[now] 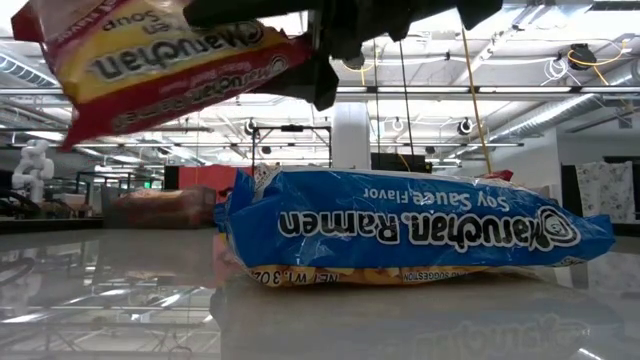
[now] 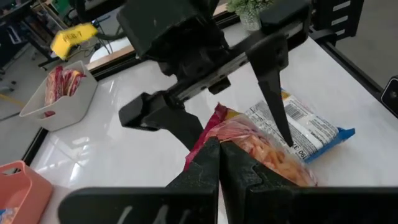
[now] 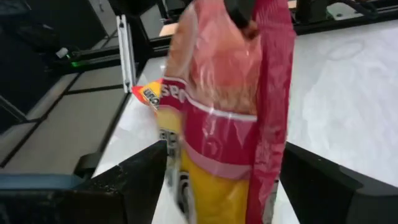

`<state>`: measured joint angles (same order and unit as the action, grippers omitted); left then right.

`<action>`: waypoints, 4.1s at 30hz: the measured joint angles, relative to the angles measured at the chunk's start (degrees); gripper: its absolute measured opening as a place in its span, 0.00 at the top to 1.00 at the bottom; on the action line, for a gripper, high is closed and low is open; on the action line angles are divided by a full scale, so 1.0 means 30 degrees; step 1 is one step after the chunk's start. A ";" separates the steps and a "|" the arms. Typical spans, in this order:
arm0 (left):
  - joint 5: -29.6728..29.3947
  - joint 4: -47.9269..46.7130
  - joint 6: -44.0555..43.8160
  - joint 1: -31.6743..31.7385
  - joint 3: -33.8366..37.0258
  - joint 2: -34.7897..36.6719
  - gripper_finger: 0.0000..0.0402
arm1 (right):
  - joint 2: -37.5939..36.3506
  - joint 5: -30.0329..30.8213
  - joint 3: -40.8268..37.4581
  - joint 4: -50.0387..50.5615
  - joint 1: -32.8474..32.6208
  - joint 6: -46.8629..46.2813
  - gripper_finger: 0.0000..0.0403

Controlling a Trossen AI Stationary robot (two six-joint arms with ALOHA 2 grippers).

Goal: Sort Maruchan noodles
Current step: Put the red noodle pack into the gray bin

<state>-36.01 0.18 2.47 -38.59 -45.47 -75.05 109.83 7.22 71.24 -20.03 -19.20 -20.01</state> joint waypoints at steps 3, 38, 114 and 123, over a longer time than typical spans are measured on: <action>-0.0007 0.0112 0.0012 0.0000 0.0000 0.0000 0.99 | 0.0033 -0.0006 0.0000 0.0021 0.0035 0.0501 0.32; -0.0394 0.2009 -0.0018 0.0760 -0.0015 -0.0962 0.94 | -0.0011 -0.1513 0.0007 -0.0076 0.1034 0.1663 0.70; 0.0176 -0.4558 -0.0402 0.9020 -0.0015 0.4663 0.47 | -1.8873 0.4154 -1.6232 0.2359 2.2173 0.0535 0.69; 0.0219 -0.4958 -0.0731 0.9020 0.0000 0.4663 0.47 | -1.7394 0.1928 -1.6232 0.2777 2.4074 -0.1819 0.66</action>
<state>-35.35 -14.70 0.27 -11.53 -45.47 -61.06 57.65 13.01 22.55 -11.70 53.02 -25.47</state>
